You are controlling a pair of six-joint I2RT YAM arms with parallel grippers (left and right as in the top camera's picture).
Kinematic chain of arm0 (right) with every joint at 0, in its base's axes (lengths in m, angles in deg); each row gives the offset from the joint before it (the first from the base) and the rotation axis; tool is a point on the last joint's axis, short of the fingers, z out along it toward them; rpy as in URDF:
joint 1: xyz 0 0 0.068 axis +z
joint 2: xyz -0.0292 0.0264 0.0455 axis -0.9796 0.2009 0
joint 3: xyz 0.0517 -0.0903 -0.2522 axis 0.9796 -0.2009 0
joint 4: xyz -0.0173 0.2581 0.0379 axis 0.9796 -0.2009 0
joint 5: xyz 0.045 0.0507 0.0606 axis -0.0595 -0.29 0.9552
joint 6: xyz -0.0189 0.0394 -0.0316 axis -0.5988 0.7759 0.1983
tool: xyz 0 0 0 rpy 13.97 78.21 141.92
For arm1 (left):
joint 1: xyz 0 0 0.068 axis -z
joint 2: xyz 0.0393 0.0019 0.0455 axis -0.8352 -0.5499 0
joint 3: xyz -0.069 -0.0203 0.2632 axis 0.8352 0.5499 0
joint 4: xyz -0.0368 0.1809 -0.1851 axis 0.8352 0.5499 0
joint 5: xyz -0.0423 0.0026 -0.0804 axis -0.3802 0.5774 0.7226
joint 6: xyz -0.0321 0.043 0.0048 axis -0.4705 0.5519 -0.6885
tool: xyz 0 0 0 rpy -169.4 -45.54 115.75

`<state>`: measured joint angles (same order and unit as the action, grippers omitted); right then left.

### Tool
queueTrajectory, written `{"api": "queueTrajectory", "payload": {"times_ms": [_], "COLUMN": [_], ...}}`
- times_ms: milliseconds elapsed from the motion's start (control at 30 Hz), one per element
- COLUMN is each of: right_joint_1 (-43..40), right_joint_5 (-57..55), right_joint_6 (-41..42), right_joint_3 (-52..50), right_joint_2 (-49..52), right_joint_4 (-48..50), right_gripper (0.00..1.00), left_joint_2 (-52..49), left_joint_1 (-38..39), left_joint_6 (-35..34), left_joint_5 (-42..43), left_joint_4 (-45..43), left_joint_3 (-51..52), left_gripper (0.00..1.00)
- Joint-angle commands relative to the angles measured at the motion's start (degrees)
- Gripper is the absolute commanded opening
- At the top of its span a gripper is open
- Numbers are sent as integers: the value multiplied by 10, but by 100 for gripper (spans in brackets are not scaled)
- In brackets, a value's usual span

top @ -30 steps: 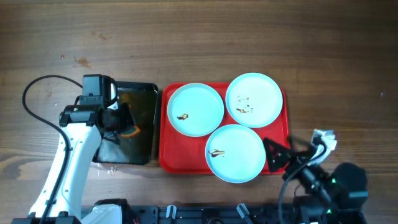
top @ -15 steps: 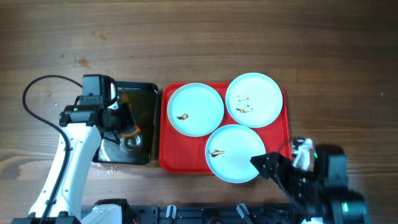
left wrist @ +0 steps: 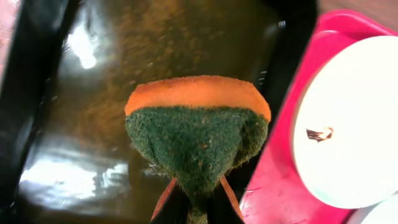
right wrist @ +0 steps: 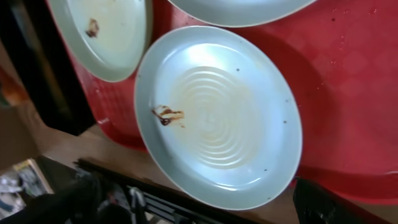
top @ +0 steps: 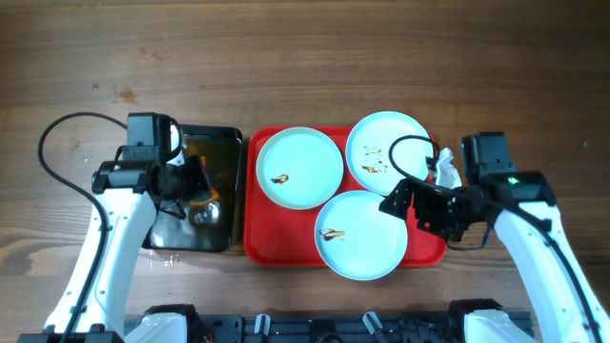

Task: Clean dirty plates on tray and stack at the side
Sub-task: 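Reach the right gripper to the rim of the upper-right plate, then grip the upper-right plate rim with the right gripper and tilt it up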

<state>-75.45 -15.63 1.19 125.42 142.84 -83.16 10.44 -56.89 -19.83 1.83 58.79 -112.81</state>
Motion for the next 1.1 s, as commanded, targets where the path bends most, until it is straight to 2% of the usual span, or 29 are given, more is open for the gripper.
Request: {"api": "queueTrajectory", "payload": {"times_ms": [0, 200, 333, 433, 567, 833, 1067], "right_joint_1": [3, 2, 3, 3, 2, 2, 2], "right_joint_5": [-14, 3, 73, 79, 89, 78, 75], "right_joint_6": [-68, -81, -143, -151, -173, -164, -166], "right_joint_3": [7, 8, 8, 8, 8, 8, 17], "right_joint_2": [26, 26, 26, 27, 27, 27, 26], "right_joint_4": [-4, 2, 6, 4, 4, 5, -6], "right_gripper": [100, 100, 100, 100, 100, 100, 100], "left_joint_2": [5, 5, 5, 5, 5, -2, -66], "left_joint_1": [26, 80, 113, 137, 168, 210, 233], "left_joint_6": [26, 83, 83, 78, 46, -75, -100], "left_joint_5": [27, 129, 143, 148, 151, 196, 224], "left_joint_4": [-22, -74, -106, -137, -166, -281, -332], "left_joint_3": [0, 0, -1, -3, -13, -17, -17], "left_gripper": [4, 4, 4, 4, 4, 4, 4]}}
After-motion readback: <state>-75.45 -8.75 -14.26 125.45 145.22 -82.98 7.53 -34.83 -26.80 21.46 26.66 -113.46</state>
